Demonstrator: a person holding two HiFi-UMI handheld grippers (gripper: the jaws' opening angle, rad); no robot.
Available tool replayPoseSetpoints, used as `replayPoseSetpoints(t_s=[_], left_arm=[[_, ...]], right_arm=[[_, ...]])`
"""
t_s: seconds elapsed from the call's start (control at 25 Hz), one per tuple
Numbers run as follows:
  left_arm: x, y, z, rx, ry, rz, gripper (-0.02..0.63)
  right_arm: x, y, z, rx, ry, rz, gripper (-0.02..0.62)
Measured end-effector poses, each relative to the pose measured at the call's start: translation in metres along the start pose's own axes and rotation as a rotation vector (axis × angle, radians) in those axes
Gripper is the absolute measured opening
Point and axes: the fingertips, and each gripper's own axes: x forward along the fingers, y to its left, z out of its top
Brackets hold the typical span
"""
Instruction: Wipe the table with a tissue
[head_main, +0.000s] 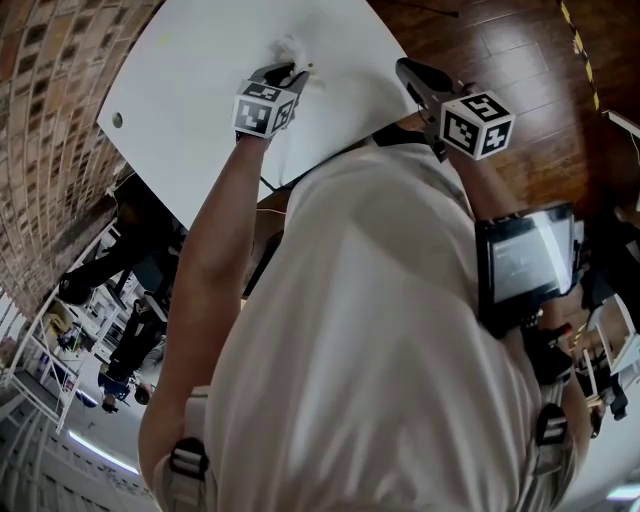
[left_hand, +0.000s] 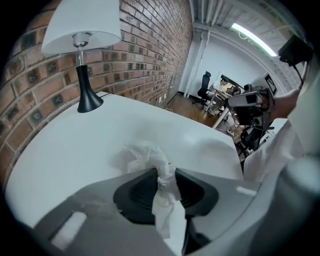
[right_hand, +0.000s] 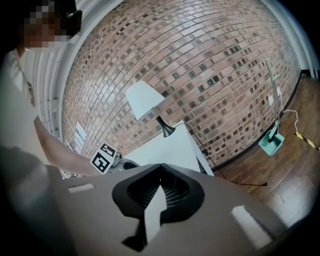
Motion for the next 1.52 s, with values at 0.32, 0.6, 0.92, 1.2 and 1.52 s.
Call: replayPoseSetpoints(t_s=[0.32, 0.6, 0.92, 1.2, 1.52], left_arm=[[0.011, -0.014, 0.012, 0.042, 0.006, -0.030, 0.104], [0.015, -0.037, 0.016, 0.071, -0.006, -0.084, 0.103], [0.026, -0.097, 0.016, 0.023, 0.009, -0.276, 0.098], [-0.011, -0.071, 0.021, -0.201, -0.241, -0.256, 0.098], [-0.098, 0.055, -0.111, -0.504, -0.249, 0.187, 0.099]], right_arm=[[-0.002, 0.001, -0.003, 0.006, -0.012, -0.006, 0.008], [-0.003, 0.005, -0.007, 0.010, -0.010, -0.012, 0.008], [-0.001, 0.006, -0.003, 0.004, -0.014, -0.013, 0.008], [-0.005, 0.004, 0.003, 0.018, -0.040, -0.033, 0.008], [-0.001, 0.009, -0.002, 0.009, -0.018, -0.013, 0.008]])
